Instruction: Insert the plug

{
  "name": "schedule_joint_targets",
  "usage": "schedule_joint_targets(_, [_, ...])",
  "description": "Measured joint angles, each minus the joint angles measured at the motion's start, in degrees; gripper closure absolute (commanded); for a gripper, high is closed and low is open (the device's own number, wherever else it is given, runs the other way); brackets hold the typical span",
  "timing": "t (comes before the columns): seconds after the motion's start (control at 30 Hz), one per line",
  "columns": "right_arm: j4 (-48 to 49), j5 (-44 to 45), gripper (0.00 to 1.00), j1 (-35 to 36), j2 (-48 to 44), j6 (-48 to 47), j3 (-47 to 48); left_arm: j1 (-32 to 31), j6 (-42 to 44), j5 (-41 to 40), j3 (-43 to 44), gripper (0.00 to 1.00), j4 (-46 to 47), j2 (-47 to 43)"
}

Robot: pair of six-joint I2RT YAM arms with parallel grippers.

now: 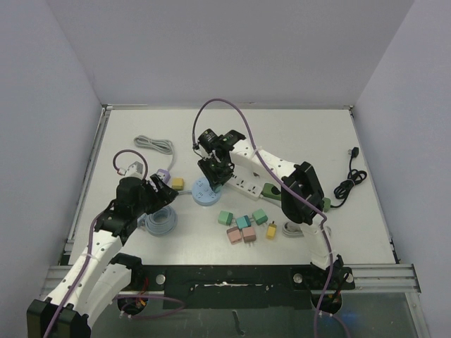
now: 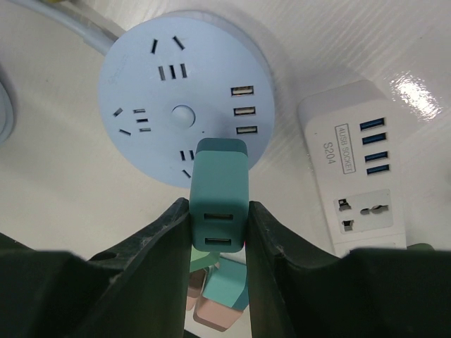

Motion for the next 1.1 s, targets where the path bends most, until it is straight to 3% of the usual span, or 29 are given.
schedule_joint_targets(0.2, [4.0,1.6,1.0,-1.3,-3.9,2.6,-5.7,0.0,-0.3,0.5,1.5,0.39,6.9,7.8])
schedule_joint_targets(0.37, [7.7,1.4,1.0,-1.6,-9.3,4.2,-11.7,0.0,0.5,0.7,6.3,0.5,10.9,18.6])
schedule_joint_targets(0.57, [12.2,0.5,1.0,-1.6,-14.3,5.3,-17.7,0.0,1.7,-3.3,12.3,0.54,10.1,30.6])
schedule_joint_targets(0.83, [16.3,-1.5,1.0,-1.6,-16.2,6.1,-20.4,0.1,1.9,-15.1,12.6,0.54,4.2,31.9])
schedule_joint_targets(1.1, [19.0,-1.6,1.0,-1.6,-15.8,12.7,-20.6,0.1,2.2,-18.0,12.6,0.53,0.7,37.3])
